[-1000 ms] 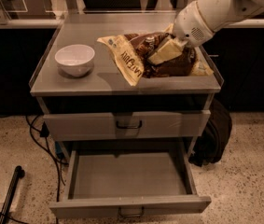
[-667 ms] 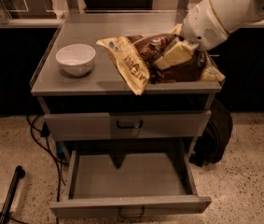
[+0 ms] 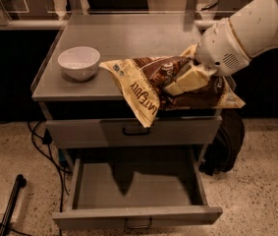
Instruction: Place brown chip bag into middle drawer
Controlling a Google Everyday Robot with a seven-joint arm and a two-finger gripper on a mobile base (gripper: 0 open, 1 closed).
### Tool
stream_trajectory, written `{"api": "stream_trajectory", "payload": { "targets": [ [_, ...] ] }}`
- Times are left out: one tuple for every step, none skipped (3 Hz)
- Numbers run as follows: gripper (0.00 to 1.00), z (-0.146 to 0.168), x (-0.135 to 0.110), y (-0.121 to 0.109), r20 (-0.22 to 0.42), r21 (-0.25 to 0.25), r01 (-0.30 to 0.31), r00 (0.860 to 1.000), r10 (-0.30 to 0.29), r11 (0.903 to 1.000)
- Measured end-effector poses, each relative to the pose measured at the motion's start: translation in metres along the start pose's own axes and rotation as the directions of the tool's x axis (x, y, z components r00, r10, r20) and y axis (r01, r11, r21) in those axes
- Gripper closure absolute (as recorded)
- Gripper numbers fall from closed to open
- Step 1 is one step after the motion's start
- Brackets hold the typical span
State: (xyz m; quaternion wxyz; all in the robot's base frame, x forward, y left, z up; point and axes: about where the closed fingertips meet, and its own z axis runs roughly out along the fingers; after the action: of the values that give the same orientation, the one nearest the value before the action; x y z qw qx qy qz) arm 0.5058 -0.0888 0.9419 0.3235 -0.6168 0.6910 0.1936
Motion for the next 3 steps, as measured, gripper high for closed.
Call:
{"api": "stream_trajectory", "payload": {
  "targets": [
    [1.00,0.010,0.016,0.007,-0.027,-0.012,0.019,0.999,-0.019,0.9997],
    [1.00,0.027,0.050,0.020,-0.054,-0.021,0.036,0.998,-0.037,0.9991],
    [1.00,0.052,0.089,0.036,-0.060,-0.027,0.022,0.998,-0.023,0.9994]
  ]
}}
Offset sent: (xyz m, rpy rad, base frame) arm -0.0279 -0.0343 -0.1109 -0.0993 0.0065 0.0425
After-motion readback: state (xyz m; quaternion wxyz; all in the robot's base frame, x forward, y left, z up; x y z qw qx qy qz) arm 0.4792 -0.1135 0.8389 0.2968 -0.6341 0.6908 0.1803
